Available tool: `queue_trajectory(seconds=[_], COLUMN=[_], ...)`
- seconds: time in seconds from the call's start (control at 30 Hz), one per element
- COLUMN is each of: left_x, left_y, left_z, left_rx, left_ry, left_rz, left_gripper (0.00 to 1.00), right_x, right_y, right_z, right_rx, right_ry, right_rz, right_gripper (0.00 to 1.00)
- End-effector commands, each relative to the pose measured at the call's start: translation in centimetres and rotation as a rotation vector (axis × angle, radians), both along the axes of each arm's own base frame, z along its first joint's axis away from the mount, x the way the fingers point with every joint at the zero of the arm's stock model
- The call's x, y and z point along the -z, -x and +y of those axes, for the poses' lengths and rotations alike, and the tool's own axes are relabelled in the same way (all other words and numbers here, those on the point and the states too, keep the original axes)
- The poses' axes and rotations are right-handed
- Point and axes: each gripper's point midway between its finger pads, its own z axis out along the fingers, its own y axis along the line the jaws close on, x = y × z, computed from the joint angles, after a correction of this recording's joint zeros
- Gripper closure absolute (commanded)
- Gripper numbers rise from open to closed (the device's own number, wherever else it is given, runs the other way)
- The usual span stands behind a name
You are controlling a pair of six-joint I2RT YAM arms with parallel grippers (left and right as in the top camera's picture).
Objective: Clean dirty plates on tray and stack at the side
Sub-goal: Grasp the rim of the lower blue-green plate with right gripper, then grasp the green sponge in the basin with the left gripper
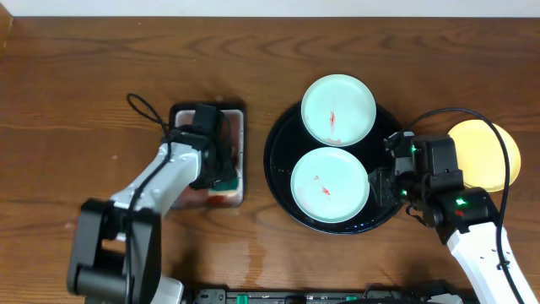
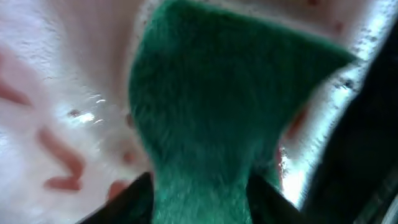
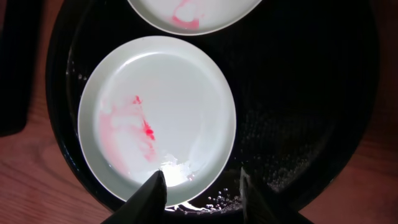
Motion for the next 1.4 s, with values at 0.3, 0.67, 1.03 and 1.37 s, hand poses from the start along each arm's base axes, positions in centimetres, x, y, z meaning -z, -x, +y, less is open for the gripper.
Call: queue_trajectory(seconds=[0.3,0.67,1.03,1.37], left_x=[-1.4,-3.6,1.3,-1.5], left_y=[-0.4,0.2,1.3,0.1], left_z=[0.1,-0.2,1.0,0.7], left_rx=[0.016,0.034,0.047,0.053], left_ry=[-0.012,-0.001,-0.106,-0.101], left_rz=[-0.001,-0.048,-0.024,-0.05], left_gripper=[0.83,0.45,0.72,0.93], right_x=[-0.4,-0.4,-0.3,0.8], right_y=[0.0,-0.1,0.0,-0.2], right_z=[0.4,0.4,0.4,-1.1], right_rx=[0.009,0.009,0.009,0.108], right_ry=[-0.022,-0.021,-0.021,0.035], right_rz=[0.002,0.002,0.003,0.043], right_gripper=[0.66,0.66,0.65,0.71])
